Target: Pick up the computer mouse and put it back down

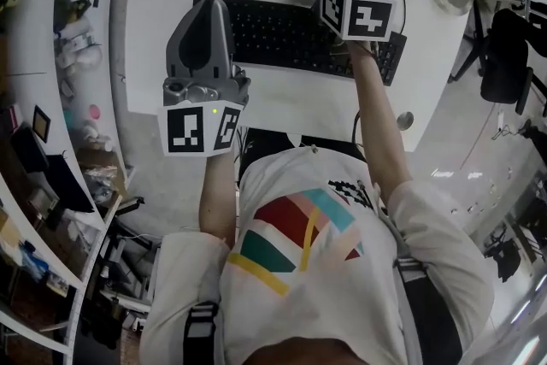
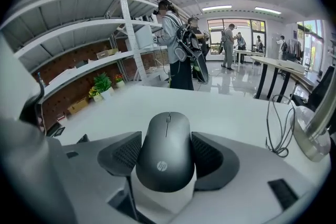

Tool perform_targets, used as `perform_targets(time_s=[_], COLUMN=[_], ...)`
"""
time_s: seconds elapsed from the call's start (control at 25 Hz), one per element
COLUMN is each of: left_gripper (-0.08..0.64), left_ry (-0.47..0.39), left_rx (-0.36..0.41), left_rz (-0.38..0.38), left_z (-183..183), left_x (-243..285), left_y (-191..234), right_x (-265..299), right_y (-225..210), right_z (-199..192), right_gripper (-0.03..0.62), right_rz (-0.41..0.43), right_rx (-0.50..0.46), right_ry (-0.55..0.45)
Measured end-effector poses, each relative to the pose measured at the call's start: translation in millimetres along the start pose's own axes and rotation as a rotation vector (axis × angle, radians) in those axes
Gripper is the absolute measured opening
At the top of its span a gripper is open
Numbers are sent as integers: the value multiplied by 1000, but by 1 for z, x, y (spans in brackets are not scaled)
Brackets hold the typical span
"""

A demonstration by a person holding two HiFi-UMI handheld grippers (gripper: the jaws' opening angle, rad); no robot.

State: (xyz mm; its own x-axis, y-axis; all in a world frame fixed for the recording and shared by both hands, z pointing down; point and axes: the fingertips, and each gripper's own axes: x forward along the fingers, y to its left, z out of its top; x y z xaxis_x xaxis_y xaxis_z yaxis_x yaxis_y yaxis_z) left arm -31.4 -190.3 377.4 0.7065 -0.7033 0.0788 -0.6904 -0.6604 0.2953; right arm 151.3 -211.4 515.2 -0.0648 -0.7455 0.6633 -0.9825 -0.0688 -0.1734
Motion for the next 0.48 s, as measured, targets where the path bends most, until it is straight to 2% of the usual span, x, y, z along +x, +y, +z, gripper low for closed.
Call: perform_targets(time_s=[0.24, 0.48], left_gripper=[43, 43], left_ry=[-86, -176], left_rx=[59, 88], left_rz=[-1, -32], left_z=[50, 93], left_x=[-6, -16], left_y=[-25, -60], right_x=[-75, -180], right_y=[19, 34], right_z=[49, 81], right_gripper=[307, 308], right_rz=[51, 93], right_rx=[-18, 3], right_ry=[-168, -361])
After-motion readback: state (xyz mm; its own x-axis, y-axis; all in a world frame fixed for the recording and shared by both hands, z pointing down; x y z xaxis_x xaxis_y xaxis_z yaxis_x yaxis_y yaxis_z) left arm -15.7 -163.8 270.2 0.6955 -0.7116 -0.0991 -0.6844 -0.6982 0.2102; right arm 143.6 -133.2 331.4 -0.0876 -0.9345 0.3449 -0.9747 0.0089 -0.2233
